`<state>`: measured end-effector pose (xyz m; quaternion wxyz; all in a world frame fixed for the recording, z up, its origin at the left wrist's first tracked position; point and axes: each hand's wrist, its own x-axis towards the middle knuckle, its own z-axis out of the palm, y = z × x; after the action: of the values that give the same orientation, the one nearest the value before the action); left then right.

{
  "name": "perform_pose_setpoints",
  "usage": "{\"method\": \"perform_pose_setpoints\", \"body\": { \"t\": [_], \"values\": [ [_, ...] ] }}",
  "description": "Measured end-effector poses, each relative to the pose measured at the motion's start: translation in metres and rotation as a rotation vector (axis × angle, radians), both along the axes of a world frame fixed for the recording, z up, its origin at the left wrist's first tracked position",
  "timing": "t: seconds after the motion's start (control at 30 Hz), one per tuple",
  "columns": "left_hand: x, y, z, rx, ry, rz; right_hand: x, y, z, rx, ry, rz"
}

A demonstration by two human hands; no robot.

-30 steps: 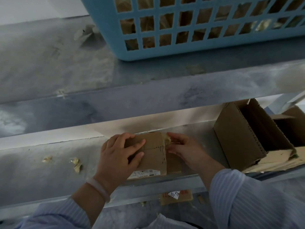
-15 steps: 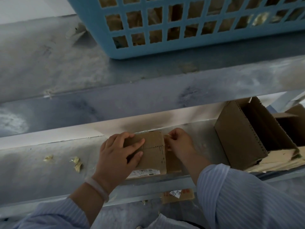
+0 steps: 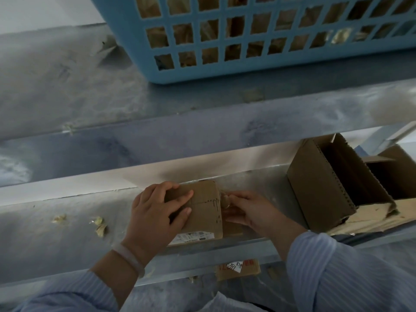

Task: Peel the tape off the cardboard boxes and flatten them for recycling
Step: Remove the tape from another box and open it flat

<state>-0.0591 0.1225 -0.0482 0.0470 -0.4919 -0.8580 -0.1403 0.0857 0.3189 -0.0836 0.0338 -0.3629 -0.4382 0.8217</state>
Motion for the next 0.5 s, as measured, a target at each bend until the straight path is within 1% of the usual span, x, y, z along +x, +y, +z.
{"method": "perform_pose_setpoints", "body": {
  "t": [0.07, 0.2, 0.23, 0.33, 0.5],
  "values": [
    [-0.001, 0.000, -0.001, 0.001, 0.007, -0.001, 0.001, 0.000, 0.002, -0.031, 0.017, 0.004],
    [-0.003, 0.000, -0.004, -0.009, 0.020, -0.001, -0.002, -0.001, 0.002, 0.104, -0.058, -0.021],
    [-0.003, 0.000, -0.005, -0.008, 0.024, -0.001, -0.002, -0.002, 0.001, 0.181, -0.104, -0.012],
    [-0.003, -0.001, -0.006, -0.003, 0.036, -0.011, 0.003, -0.008, -0.005, 0.494, -0.273, 0.040],
    [-0.002, -0.001, -0.006, 0.026, 0.029, -0.004, 0.014, -0.007, -0.010, 0.839, -0.397, 0.098]
  ]
}}
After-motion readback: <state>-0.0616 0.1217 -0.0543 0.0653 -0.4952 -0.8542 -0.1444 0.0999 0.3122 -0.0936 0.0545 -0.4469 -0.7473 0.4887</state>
